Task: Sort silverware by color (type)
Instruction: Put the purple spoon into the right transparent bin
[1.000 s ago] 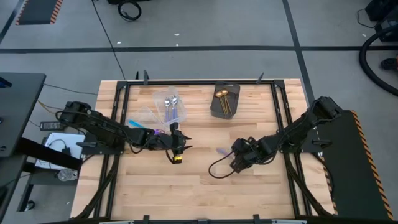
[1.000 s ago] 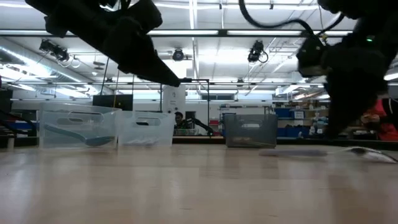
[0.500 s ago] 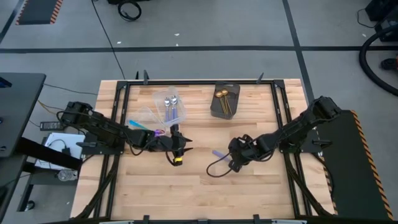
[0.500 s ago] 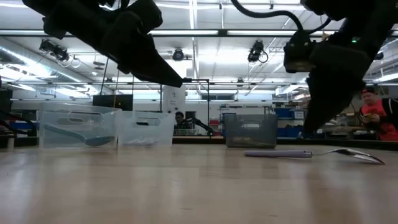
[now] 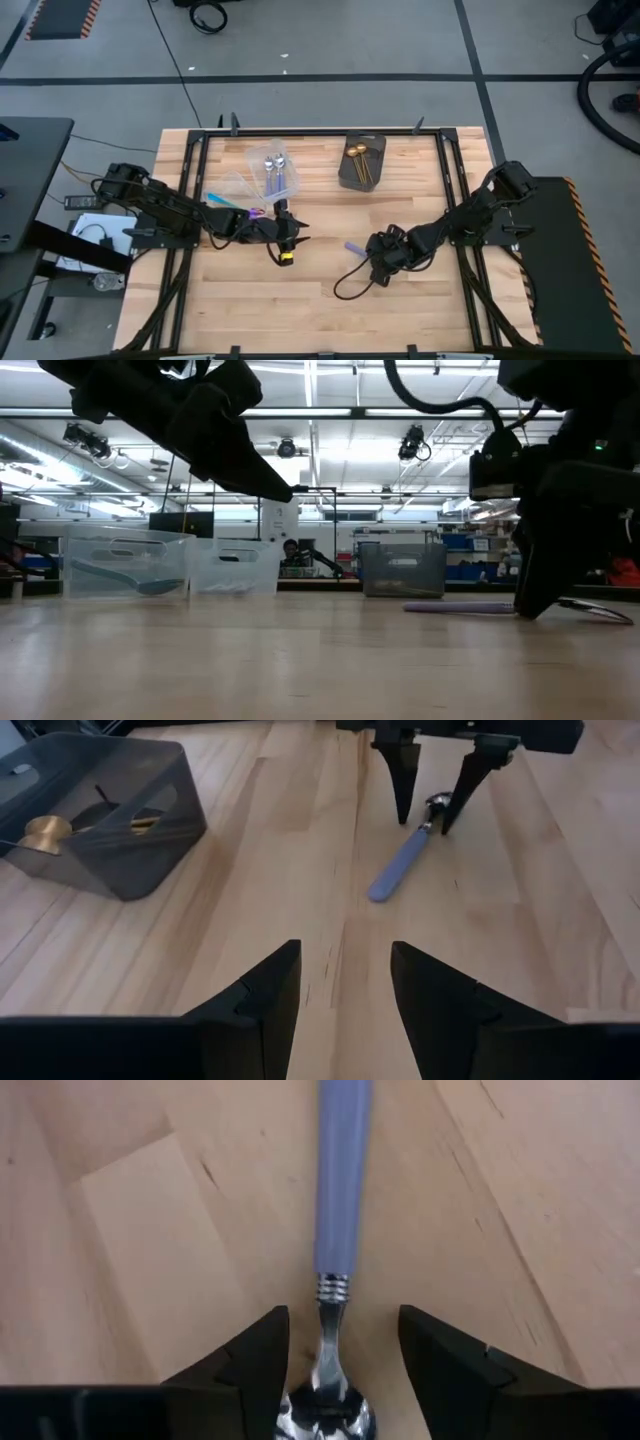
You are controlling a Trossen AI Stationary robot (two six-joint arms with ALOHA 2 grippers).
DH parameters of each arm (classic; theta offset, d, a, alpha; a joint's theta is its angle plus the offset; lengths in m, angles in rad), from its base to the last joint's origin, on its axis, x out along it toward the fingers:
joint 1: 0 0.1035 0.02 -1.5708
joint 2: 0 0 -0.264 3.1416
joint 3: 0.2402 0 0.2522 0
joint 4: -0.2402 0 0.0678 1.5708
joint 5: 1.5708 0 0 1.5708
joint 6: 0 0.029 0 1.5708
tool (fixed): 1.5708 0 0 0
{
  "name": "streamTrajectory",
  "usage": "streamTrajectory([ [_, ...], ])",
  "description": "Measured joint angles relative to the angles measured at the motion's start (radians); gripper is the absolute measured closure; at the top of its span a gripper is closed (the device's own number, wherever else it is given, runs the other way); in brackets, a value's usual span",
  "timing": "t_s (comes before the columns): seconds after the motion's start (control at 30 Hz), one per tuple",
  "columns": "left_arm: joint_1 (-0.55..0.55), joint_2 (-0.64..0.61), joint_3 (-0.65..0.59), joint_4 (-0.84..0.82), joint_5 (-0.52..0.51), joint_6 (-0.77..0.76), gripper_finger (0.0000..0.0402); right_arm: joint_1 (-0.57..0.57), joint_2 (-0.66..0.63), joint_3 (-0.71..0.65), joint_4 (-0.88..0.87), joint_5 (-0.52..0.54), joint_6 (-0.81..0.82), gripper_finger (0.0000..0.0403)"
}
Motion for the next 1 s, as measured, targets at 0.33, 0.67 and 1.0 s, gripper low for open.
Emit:
streamTrajectory([
  [0.33, -0.003, 0.000, 0.000, -0.015, 0.000, 0.003, 0.0237, 0.005, -0.005, -0.002, -0.026, -0.027, -0.005, 0.0263],
  [0.67, -0.050, -0.009, 0.000, -0.021, 0.027, 0.095, 0.0237, 0.005, -0.019, -0.003, -0.035, -0.080, -0.024, 0.0388],
  [1.0, -0.050, -0.007, 0.000, -0.017, 0.026, 0.096, 0.0237, -0.007, -0.066, -0.006, -0.026, -0.073, -0.046, 0.0399],
])
